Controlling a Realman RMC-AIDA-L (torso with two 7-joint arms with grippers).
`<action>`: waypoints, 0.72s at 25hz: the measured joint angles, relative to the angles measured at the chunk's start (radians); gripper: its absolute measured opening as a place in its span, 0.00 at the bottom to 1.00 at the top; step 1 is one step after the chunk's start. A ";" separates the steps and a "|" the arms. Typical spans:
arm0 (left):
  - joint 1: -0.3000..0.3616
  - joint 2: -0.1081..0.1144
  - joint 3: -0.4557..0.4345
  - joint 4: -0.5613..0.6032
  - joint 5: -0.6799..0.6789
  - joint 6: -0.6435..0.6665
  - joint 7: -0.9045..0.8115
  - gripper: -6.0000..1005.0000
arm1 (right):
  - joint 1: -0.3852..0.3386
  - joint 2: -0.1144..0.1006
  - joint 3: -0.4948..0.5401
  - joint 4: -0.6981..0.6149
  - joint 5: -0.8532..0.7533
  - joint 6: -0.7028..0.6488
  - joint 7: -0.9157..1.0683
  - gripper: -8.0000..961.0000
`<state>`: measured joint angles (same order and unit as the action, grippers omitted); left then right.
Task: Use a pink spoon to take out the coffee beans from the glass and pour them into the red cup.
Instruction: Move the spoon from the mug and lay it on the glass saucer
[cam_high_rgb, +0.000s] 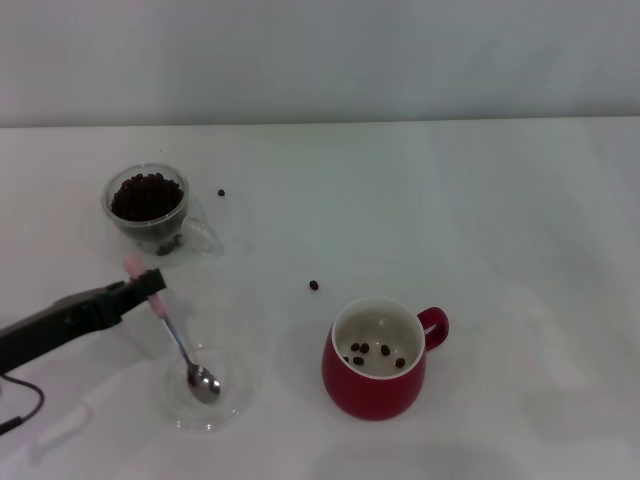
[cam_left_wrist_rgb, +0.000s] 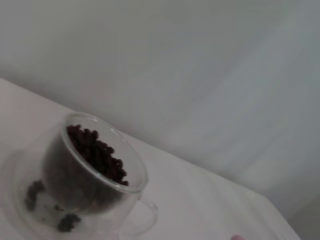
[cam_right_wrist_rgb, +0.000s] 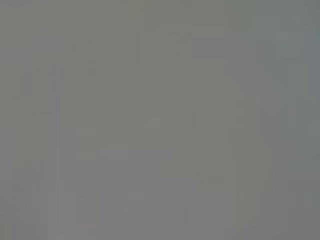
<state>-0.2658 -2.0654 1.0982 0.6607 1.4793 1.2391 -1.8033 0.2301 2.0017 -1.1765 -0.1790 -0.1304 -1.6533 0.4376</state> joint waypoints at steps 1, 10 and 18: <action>-0.011 0.000 0.000 -0.018 0.001 0.000 0.007 0.13 | 0.000 0.000 0.000 -0.001 0.000 0.000 0.000 0.76; -0.060 -0.001 0.000 -0.083 0.004 -0.008 0.048 0.13 | 0.001 0.000 -0.002 -0.002 -0.003 0.002 0.000 0.75; -0.062 0.000 0.000 -0.084 0.004 -0.013 0.048 0.15 | 0.006 0.000 -0.002 -0.002 -0.003 0.003 -0.001 0.75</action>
<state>-0.3282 -2.0657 1.0983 0.5767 1.4834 1.2257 -1.7553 0.2359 2.0017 -1.1781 -0.1810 -0.1335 -1.6502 0.4366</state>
